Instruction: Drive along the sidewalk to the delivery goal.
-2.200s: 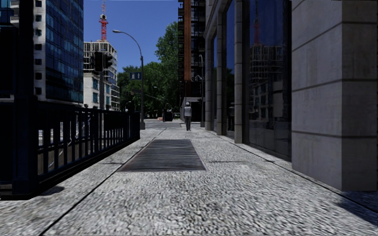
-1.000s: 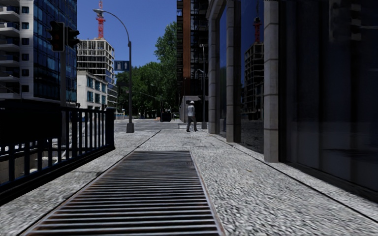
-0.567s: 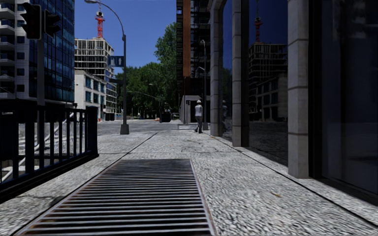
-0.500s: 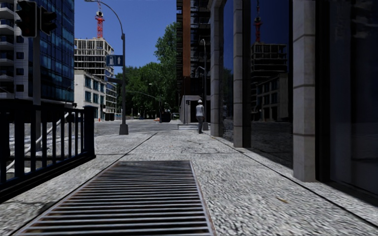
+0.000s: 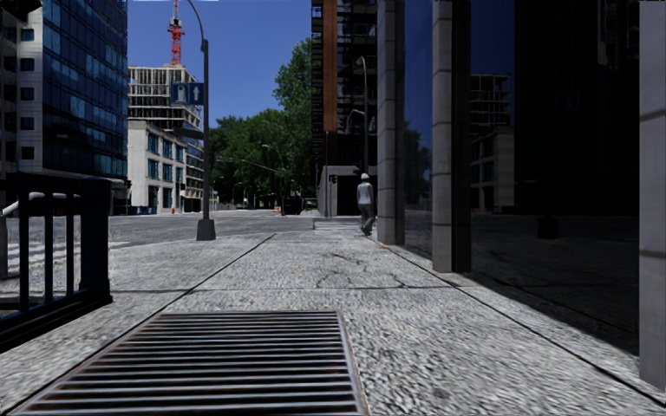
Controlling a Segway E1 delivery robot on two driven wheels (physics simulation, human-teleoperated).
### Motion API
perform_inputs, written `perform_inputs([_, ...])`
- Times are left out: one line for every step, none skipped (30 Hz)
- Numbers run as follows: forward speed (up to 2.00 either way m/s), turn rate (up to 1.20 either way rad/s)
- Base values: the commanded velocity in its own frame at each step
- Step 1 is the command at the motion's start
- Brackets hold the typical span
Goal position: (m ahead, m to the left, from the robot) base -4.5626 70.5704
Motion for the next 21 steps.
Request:
perform_inputs([1.95, 0.25])
perform_inputs([1.84, 0.28])
perform_inputs([1.77, 0.31])
perform_inputs([1.72, 0.33])
perform_inputs([1.65, 0.38])
perform_inputs([1.57, 0.46])
perform_inputs([1.57, 0.46])
perform_inputs([1.51, 0.5])
perform_inputs([1.48, 0.51])
perform_inputs([1.47, 0.52])
perform_inputs([1.47, 0.52])
perform_inputs([1.46, 0.52])
perform_inputs([1.46, 0.52])
perform_inputs([1.46, 0.52])
perform_inputs([1.46, 0.52])
perform_inputs([1.46, 0.52])
perform_inputs([1.46, 0.52])
perform_inputs([1.46, 0.52])
perform_inputs([1.46, 0.52])
perform_inputs([1.46, 0.51])
perform_inputs([1.46, 0.47])
